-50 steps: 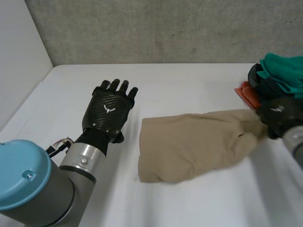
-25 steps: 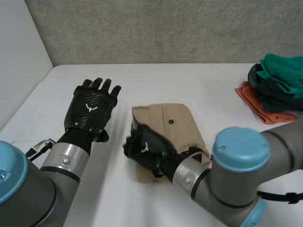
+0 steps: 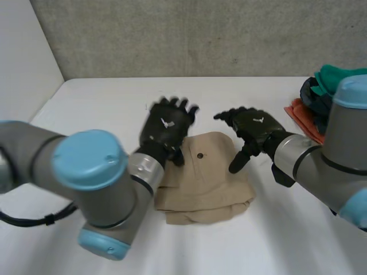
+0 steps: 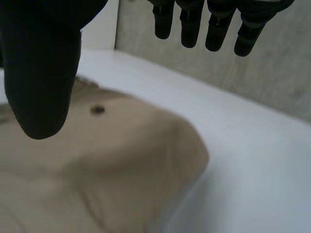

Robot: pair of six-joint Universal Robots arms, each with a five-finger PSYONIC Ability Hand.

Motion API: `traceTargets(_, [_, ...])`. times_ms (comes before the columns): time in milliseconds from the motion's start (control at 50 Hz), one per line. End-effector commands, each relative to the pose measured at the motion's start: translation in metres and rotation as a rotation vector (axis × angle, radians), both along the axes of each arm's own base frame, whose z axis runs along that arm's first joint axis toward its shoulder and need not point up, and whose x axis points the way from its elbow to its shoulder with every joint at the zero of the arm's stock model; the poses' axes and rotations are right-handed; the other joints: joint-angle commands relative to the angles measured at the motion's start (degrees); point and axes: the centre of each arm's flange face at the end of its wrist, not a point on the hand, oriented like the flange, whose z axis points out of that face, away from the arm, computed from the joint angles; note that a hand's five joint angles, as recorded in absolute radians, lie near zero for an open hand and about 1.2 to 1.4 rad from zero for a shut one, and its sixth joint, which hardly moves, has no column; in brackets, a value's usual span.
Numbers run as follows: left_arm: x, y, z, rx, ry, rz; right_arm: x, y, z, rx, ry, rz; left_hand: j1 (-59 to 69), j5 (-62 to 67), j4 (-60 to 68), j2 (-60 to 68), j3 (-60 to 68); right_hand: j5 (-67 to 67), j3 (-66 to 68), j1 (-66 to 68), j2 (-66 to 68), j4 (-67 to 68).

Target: Fold the laundry.

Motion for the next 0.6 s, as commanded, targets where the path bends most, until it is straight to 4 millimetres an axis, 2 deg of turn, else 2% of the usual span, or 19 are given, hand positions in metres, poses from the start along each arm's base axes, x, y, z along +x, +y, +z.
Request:
traceTargets(20, [-0.001, 0.004, -0.049, 0.256, -0.148, 0.007, 0.008, -0.013, -0.042, 0.102, 0.087, 0.025, 0.2, -1.4, -0.3, -0.4, -0.7, -2.4, -1.8, -2.8, -1.9, -1.6])
traceTargets(160, [0.003, 0.002, -0.059, 0.300, -0.196, 0.025, 0.004, -0.016, -0.072, 0.081, 0.245, 0.022, 0.3, -1.2, -0.1, -0.2, -0.6, -2.4, -1.8, -2.8, -1.9, -1.6])
traceTargets(260, [0.006, 0.001, -0.054, 0.312, -0.208, 0.033, -0.001, -0.020, -0.073, 0.025, 0.335, -0.012, 0.3, -1.2, -0.1, -0.2, -0.6, -1.5, -0.9, -1.8, -1.0, -0.7])
traceTargets(340, [0.005, 0.004, -0.043, 0.292, -0.191, 0.025, -0.005, -0.022, -0.059, -0.021, 0.333, -0.048, 0.3, -1.2, -0.1, -0.2, -0.6, 0.8, 1.5, 0.5, 1.3, 1.6])
traceTargets(360, [0.005, 0.005, -0.029, 0.267, -0.167, 0.022, -0.006, -0.022, -0.048, -0.060, 0.318, -0.058, 0.2, -1.4, -0.3, -0.4, -0.7, 0.8, 1.5, 0.5, 1.3, 1.6])
traceTargets(460, [0.007, 0.009, 0.013, 0.189, -0.092, 0.008, -0.008, -0.019, -0.023, -0.184, 0.257, -0.080, -0.5, -2.0, -1.0, -1.1, -1.4, -1.8, -1.2, -2.2, -1.3, -1.0])
traceTargets(540, [0.010, 0.012, 0.039, 0.132, -0.035, 0.002, -0.010, -0.001, 0.009, -0.344, 0.189, -0.088, -0.8, -2.4, -1.3, -1.4, -1.8, -2.4, -1.8, -2.8, -1.9, -1.6])
traceTargets(560, [0.012, 0.013, 0.047, 0.113, -0.015, 0.001, -0.011, 0.009, 0.016, -0.389, 0.169, -0.078, -0.8, -2.4, -1.3, -1.4, -1.8, -2.4, -1.8, -2.8, -1.9, -1.6])
traceTargets(600, [0.013, 0.015, 0.052, 0.101, -0.002, -0.010, -0.013, 0.019, 0.018, -0.412, 0.154, -0.073, -0.9, -2.4, -1.3, -1.5, -1.8, -2.4, -1.8, -2.8, -1.9, -1.6])
